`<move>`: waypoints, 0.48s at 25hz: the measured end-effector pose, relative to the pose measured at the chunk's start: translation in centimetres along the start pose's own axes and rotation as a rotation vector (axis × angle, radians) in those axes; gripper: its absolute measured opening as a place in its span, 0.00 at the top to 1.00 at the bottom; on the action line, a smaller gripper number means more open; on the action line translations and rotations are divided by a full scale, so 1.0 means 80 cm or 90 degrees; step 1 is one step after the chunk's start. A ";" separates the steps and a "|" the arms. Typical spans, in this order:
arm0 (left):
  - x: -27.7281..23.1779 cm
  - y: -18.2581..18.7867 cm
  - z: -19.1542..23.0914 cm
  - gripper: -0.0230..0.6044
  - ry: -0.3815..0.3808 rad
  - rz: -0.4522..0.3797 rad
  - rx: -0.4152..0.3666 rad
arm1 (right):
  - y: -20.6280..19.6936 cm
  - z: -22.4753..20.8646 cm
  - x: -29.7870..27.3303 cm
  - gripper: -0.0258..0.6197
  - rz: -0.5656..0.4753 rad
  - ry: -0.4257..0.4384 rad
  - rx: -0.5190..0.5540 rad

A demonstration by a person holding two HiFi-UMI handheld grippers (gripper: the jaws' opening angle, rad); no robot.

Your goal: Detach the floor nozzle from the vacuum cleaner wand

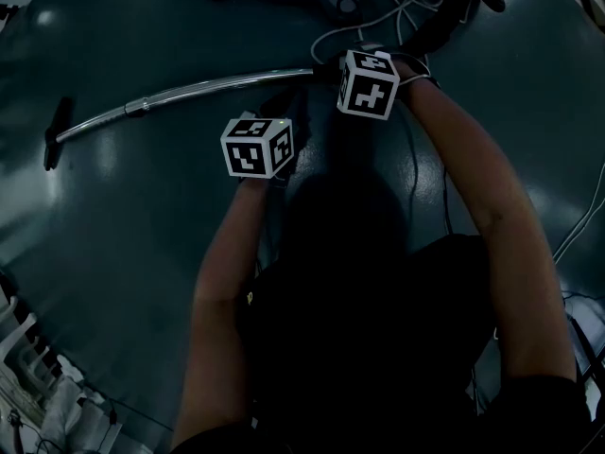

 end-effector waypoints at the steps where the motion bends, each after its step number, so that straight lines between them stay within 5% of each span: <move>1: -0.001 0.000 -0.001 0.95 -0.002 -0.001 0.001 | 0.001 0.001 -0.003 0.69 0.015 0.007 0.011; 12: 0.003 -0.002 -0.002 0.94 -0.012 0.013 -0.012 | 0.001 0.002 -0.026 0.68 0.104 0.030 0.054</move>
Point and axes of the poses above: the fingertips, and each gripper's own axes: x backward along the fingers, z to its left, y out of its top, the point moved 9 cm from there along x, backward along the fingers, and after that the axes turned 5 degrees about -y, right-handed, at the moved point
